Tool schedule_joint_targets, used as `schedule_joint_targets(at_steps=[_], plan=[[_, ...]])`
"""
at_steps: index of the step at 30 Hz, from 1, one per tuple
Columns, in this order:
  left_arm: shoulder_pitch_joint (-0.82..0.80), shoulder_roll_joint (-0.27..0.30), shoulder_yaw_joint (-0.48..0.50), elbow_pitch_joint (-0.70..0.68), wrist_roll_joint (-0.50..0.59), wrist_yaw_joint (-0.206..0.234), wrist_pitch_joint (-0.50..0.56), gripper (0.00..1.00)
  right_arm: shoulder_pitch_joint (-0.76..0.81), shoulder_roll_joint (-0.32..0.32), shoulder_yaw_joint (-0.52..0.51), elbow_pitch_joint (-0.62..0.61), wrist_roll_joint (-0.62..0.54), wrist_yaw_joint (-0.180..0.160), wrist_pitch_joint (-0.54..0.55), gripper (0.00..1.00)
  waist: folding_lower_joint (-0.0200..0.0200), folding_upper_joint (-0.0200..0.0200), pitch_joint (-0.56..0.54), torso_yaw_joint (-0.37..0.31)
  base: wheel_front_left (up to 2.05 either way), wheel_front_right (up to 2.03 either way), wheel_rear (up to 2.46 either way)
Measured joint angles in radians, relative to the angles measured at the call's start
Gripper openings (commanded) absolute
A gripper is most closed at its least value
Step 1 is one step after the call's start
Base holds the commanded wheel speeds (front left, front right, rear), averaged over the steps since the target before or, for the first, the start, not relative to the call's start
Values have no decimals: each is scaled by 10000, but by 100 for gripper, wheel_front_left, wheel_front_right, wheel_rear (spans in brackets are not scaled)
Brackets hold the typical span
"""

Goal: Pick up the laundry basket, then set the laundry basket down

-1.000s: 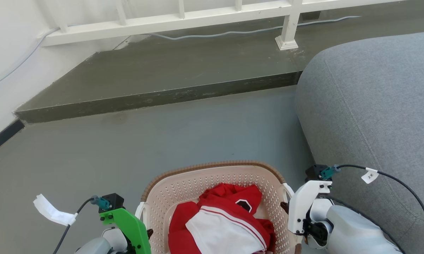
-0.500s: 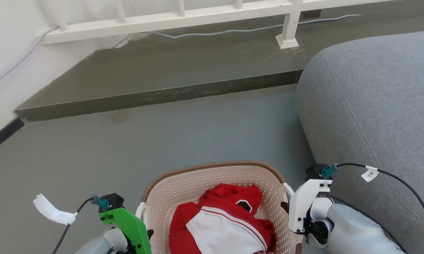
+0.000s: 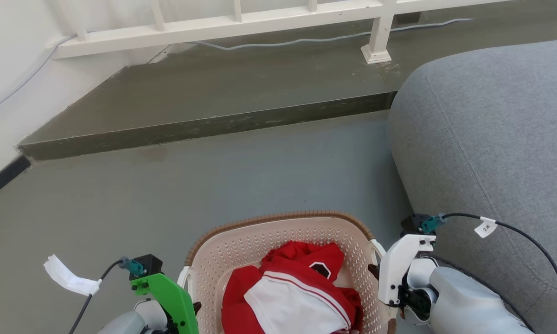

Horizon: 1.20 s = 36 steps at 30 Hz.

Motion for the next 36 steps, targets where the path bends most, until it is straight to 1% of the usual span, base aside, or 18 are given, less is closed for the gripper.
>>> schedule_joint_targets(at_steps=[6, 24, 30, 36], plan=[[-19, -10, -19, 73, -4, -8, 0, 0, 0, 0, 46, 2, 40, 56, 69, 0, 0, 0, 0, -1, 0, 0, 0], [-52, -35, -10, 123, -176, -10, 13, 0, -15, -19, 226, 2, 213, 59, 73, 0, 0, 0, 52, -51, 0, 0, 0], [-267, 12, 79, 58, -257, -10, -8, 0, -297, -44, 244, -38, 213, 58, 52, 0, 1, 0, 368, -72, 0, 0, 0], [-551, 167, 113, -192, -257, -8, -188, 0, -515, -52, 244, -130, 215, 38, -219, 0, 1, 0, 896, -98, 0, 0, 0]])
